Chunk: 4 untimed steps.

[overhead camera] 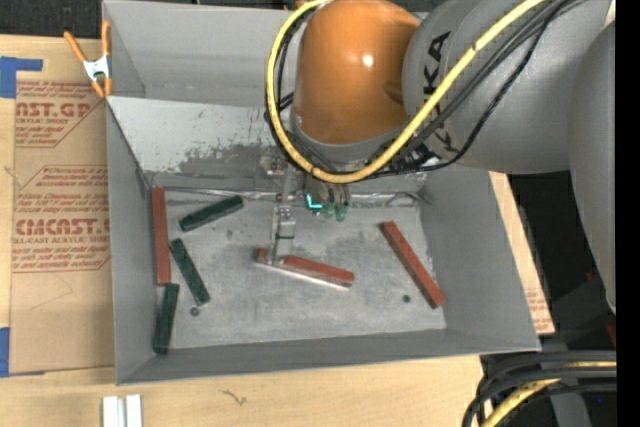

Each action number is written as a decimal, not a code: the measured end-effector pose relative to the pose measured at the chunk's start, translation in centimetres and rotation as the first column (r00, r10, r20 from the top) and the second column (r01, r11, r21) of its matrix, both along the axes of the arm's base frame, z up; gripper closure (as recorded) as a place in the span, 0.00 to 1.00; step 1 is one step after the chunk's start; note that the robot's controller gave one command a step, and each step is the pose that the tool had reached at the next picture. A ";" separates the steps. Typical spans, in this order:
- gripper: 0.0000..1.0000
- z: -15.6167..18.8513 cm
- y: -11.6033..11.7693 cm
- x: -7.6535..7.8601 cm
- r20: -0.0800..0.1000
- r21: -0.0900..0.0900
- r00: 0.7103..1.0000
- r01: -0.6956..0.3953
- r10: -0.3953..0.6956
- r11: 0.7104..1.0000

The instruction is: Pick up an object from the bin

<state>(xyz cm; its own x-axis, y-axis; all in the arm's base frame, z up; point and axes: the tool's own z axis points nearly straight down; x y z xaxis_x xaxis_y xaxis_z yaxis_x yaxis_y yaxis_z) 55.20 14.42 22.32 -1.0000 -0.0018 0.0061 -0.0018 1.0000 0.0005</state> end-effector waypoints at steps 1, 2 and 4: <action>0.00 -15.8 -0.5 -2.2 -0.001 0.000 0.998 -0.064 0.064 0.998; 0.00 -14.8 -8.1 0.6 0.009 -0.003 1.000 -0.012 0.012 1.000; 1.00 3.8 -9.1 1.1 0.018 -0.001 0.998 -0.066 0.066 0.998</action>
Offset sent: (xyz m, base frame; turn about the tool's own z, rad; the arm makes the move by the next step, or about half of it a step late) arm -0.0196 -0.0049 -0.1532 -0.0636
